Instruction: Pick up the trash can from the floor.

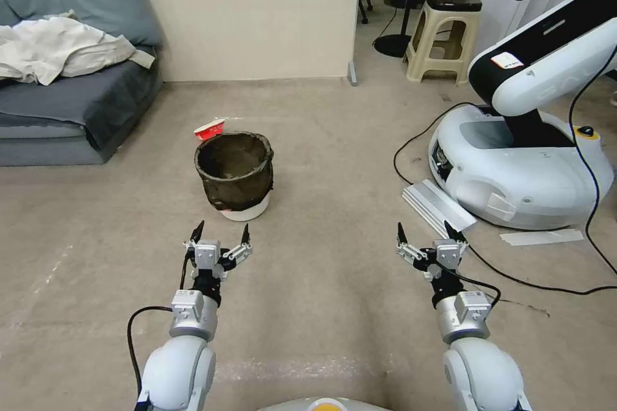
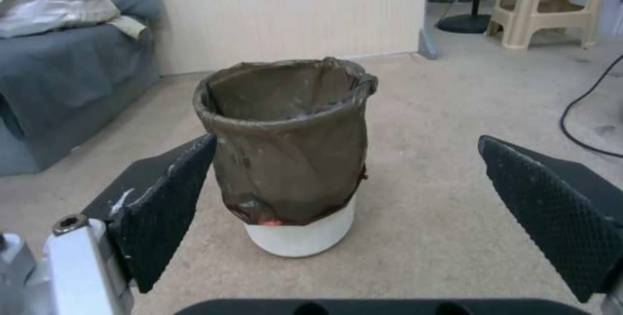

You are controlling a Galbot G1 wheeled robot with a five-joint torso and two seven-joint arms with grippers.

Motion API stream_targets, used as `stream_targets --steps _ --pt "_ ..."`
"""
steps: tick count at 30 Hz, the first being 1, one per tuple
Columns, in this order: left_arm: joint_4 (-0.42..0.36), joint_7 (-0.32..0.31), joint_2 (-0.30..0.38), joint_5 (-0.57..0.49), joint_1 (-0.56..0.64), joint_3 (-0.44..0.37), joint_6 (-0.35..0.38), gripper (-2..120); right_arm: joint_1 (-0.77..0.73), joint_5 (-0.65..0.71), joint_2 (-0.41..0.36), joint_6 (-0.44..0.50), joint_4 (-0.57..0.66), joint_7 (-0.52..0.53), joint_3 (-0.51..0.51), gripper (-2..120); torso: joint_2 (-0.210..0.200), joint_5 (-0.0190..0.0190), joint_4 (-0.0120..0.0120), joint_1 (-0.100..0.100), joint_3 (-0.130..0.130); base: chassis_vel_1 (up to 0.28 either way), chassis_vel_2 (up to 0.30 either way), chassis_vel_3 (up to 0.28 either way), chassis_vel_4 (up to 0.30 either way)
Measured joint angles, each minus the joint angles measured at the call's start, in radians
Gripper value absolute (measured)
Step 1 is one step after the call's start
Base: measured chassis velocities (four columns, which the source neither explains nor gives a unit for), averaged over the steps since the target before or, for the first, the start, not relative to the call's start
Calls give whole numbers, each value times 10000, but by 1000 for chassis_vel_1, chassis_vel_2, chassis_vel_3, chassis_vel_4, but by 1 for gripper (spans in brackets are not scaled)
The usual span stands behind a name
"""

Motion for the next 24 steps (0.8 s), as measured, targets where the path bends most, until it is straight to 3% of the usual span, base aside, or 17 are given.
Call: stream_targets --steps 24 --pt "0 0 0 0 0 0 0 100 0 0 0 0 0 0 0 100 0 0 0 0 0 0 0 0 0"
